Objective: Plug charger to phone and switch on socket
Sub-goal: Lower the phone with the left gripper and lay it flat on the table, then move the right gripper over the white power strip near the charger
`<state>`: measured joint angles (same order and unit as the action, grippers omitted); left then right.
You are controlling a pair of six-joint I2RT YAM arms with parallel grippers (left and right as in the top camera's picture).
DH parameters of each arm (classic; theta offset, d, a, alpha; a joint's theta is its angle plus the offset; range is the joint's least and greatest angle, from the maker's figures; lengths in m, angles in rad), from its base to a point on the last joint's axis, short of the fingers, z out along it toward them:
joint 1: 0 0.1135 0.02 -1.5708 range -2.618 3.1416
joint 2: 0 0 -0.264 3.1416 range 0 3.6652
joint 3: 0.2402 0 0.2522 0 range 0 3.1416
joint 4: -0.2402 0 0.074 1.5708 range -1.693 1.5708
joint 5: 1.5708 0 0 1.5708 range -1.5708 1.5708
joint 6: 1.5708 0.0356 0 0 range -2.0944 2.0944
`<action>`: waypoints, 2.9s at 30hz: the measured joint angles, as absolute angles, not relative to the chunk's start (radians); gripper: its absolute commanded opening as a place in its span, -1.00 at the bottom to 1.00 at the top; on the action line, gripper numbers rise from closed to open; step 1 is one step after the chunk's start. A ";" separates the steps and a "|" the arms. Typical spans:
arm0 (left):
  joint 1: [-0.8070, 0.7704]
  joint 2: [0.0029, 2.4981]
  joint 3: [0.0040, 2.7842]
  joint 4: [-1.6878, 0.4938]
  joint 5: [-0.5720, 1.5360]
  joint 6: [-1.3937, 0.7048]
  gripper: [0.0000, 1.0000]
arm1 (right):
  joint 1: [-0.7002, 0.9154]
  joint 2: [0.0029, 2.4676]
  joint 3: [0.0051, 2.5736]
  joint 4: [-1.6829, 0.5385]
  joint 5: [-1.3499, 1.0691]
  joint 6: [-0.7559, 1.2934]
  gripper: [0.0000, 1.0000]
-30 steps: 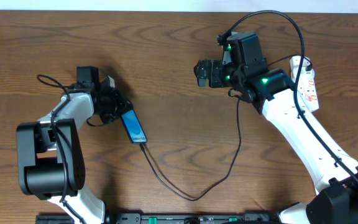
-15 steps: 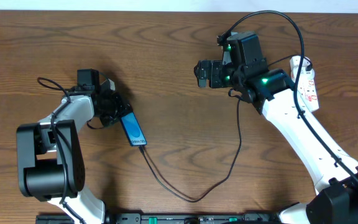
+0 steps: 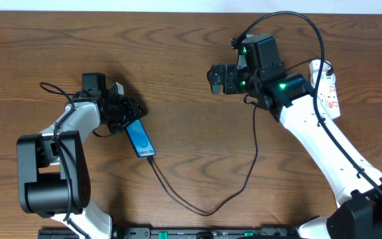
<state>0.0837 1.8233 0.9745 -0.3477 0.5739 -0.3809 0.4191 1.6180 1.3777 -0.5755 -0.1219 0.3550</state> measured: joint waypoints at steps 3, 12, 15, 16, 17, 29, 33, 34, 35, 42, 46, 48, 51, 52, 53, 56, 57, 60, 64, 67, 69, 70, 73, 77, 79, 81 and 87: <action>0.084 1.823 0.974 -0.348 0.574 -0.381 0.05 | 0.419 1.618 1.378 -0.576 -0.122 0.355 0.98; 0.084 1.804 0.977 -0.440 0.516 -0.380 0.07 | 0.419 1.618 1.378 -0.579 -0.122 0.355 0.99; 0.083 1.799 0.978 -0.461 0.489 -0.380 0.08 | 0.419 1.618 1.378 -0.580 -0.122 0.355 0.99; 0.083 1.798 0.979 -0.468 0.482 -0.380 0.09 | 0.419 1.618 1.378 -0.580 -0.122 0.355 0.99; 0.083 1.797 0.979 -0.472 0.477 -0.380 0.18 | 0.419 1.618 1.378 -0.580 -0.122 0.355 0.99; 0.080 1.783 1.002 -0.521 0.427 -0.365 0.73 | 0.419 1.618 1.378 -0.601 -0.113 0.355 0.99; 0.080 1.782 1.014 -0.579 0.403 -0.334 0.75 | 0.419 1.618 1.378 -0.601 -0.113 0.355 0.98; 0.080 1.780 1.018 -0.598 0.393 -0.319 0.75 | 0.419 1.618 1.378 -0.601 -0.113 0.355 0.99; 0.080 1.776 1.018 -0.617 0.382 -0.300 0.75 | 0.419 1.618 1.378 -0.601 -0.111 0.355 0.99; 0.054 1.565 1.093 -0.727 0.329 -0.151 0.75 | 0.419 1.618 1.378 -0.600 -0.075 0.355 0.99; -0.031 1.372 1.150 -0.859 0.297 -0.017 0.76 | 0.419 1.618 1.378 -0.602 -0.070 0.355 0.99; -0.075 1.282 1.151 -0.896 0.280 0.017 0.76 | 0.419 1.619 1.378 -0.602 -0.070 0.355 0.98; -0.107 1.155 1.152 -0.899 0.266 0.043 0.76 | 0.419 1.621 1.378 -0.602 -0.070 0.355 0.98; -0.107 1.131 1.152 -0.899 0.262 0.049 0.76 | 0.419 1.621 1.378 -0.602 -0.070 0.355 0.99; -0.107 1.107 1.152 -0.900 0.260 0.052 0.77 | 0.419 1.621 1.378 -0.601 -0.070 0.355 0.98; -0.107 1.052 1.152 -0.901 0.256 0.057 0.77 | 0.419 1.621 1.378 -0.610 -0.070 0.355 0.99; -0.107 1.041 1.152 -0.902 0.256 0.057 0.76 | 0.419 1.621 1.378 -0.611 -0.070 0.355 0.98; -0.107 1.038 1.152 -0.902 0.255 0.057 0.76 | 0.419 1.621 1.378 -0.611 -0.070 0.355 0.99; -0.107 1.042 1.152 -0.902 0.255 0.057 0.76 | 0.419 1.621 1.378 -0.611 -0.069 0.355 0.99; -0.107 1.046 1.152 -0.902 0.255 0.057 0.76 | 0.410 1.621 1.378 -0.628 -0.076 0.354 0.98; -0.107 1.047 1.152 -0.902 0.255 0.057 0.77 | 0.378 1.621 1.378 -0.662 -0.099 0.344 0.99; -0.107 1.047 1.152 -0.902 0.255 0.057 0.76 | 0.354 1.622 1.382 -0.697 -0.114 0.334 0.98; -0.107 1.047 1.152 -0.902 0.255 0.057 0.76 | 0.258 1.625 1.424 -0.823 -0.143 0.291 0.98; -0.107 1.047 1.152 -0.902 0.255 0.057 0.76 | 0.122 1.628 1.536 -0.963 -0.164 0.217 0.99; -0.107 1.047 1.152 -0.902 0.255 0.057 0.76 | 0.051 1.628 1.582 -0.992 -0.188 0.181 0.99; -0.107 1.047 1.152 -0.902 0.255 0.057 0.76 | -0.046 1.628 1.620 -0.999 -0.228 0.146 0.98; -0.107 1.047 1.152 -0.902 0.255 0.057 0.76 | -0.307 1.631 1.628 -1.015 -0.366 0.057 0.98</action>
